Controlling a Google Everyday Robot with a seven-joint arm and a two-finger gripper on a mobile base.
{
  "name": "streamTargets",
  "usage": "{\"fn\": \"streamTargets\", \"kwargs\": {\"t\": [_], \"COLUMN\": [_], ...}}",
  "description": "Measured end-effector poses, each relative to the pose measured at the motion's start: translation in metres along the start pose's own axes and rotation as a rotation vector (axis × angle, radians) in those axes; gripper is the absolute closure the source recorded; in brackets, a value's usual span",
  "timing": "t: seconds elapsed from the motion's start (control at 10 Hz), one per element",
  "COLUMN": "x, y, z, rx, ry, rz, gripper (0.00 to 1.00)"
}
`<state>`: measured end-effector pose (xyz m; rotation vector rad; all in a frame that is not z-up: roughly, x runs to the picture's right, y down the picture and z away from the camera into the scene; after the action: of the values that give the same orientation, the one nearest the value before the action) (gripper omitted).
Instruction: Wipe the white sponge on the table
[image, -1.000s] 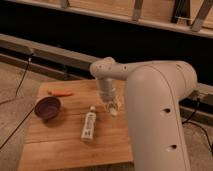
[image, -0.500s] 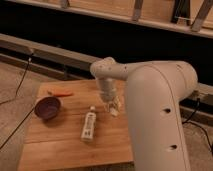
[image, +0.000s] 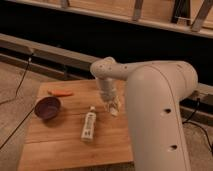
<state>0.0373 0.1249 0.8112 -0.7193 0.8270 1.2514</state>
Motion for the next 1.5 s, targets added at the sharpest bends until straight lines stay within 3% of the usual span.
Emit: {"fn": "streamTargets", "kwargs": {"t": [0.2,1.5], "x": [0.0000,0.0000], "y": [0.0000,0.0001], "z": [0.0001,0.0000], "rx": [0.000,0.000], "ry": [0.000,0.000], "rz": [0.000,0.000], "gripper": [0.26,0.26]}}
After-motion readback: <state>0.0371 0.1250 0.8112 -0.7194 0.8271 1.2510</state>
